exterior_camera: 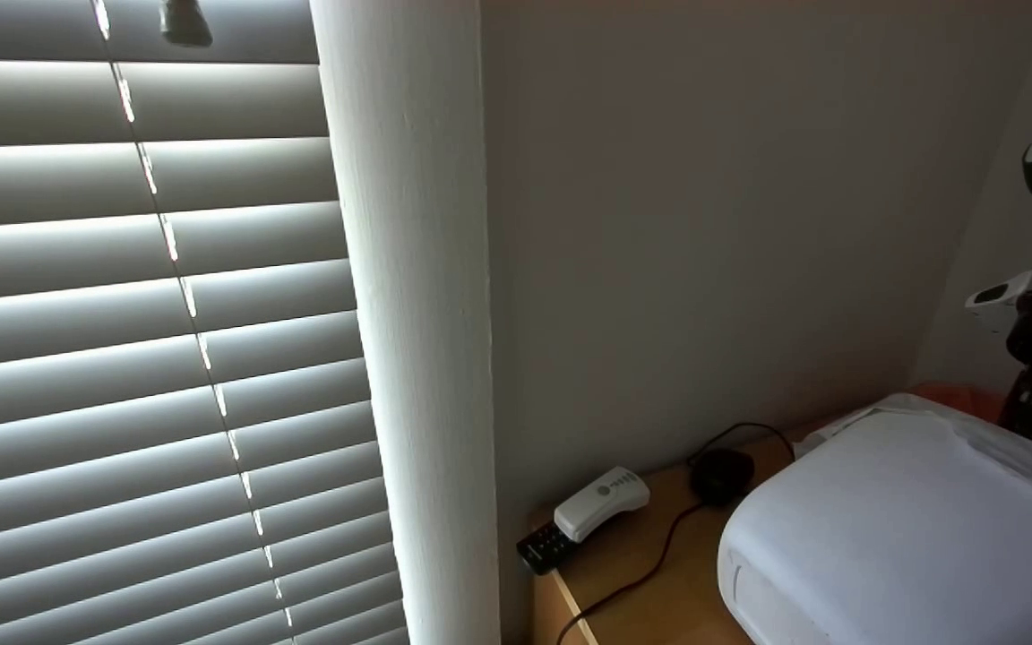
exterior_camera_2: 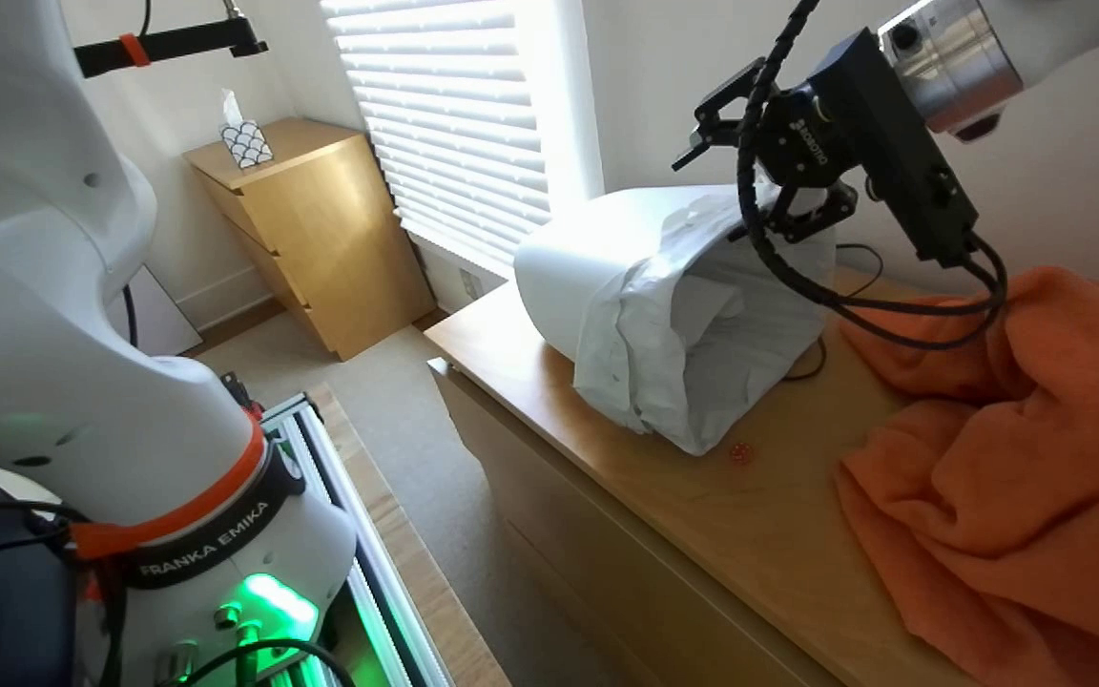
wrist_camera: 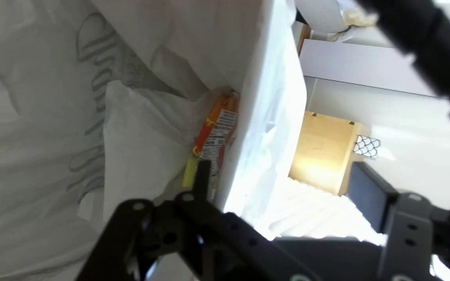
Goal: Place the white bin upright.
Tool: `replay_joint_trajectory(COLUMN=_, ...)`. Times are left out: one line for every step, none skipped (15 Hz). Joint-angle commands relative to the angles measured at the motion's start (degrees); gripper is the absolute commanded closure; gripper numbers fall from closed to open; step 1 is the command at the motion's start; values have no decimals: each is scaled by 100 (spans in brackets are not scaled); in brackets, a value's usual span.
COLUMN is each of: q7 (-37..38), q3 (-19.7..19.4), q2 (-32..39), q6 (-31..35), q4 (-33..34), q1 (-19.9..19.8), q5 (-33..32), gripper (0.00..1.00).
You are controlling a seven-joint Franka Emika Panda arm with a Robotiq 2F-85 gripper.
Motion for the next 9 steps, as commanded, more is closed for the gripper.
replay_joint_trajectory(q7=855, q3=-20, q2=315, q6=-363, q4=395, q1=9, q5=187, gripper=42)
replay_joint_trajectory(q7=1240, q3=-49, q2=327, q6=-267, q4=421, q1=31, q5=232, gripper=50)
replay_joint_trajectory(q7=1518, q3=-53, q2=332, q6=-215, q4=435, q1=35, q5=249, gripper=58)
replay_joint_trajectory(q7=1761, q3=-53, q2=307, q6=-133, q4=429, q1=51, q5=232, gripper=65)
replay_joint_trajectory(q7=2008, q3=-46, q2=288, q6=-154, q4=450, q1=53, q5=208, gripper=74)
replay_joint_trajectory(q7=2230, q3=-42, q2=238, q6=-129, q4=435, q1=67, q5=181, gripper=80)
replay_joint_trajectory(q7=2430, q3=-33, q2=180, q6=-138, q4=423, q1=77, q5=168, gripper=87)
replay_joint_trajectory(q7=2620, q3=-29, q2=140, q6=-120, q4=431, q1=86, q5=165, gripper=96)
replay_joint_trajectory(q7=2780, q3=-18, q2=108, q6=-137, q4=447, q1=95, q5=152, gripper=99)
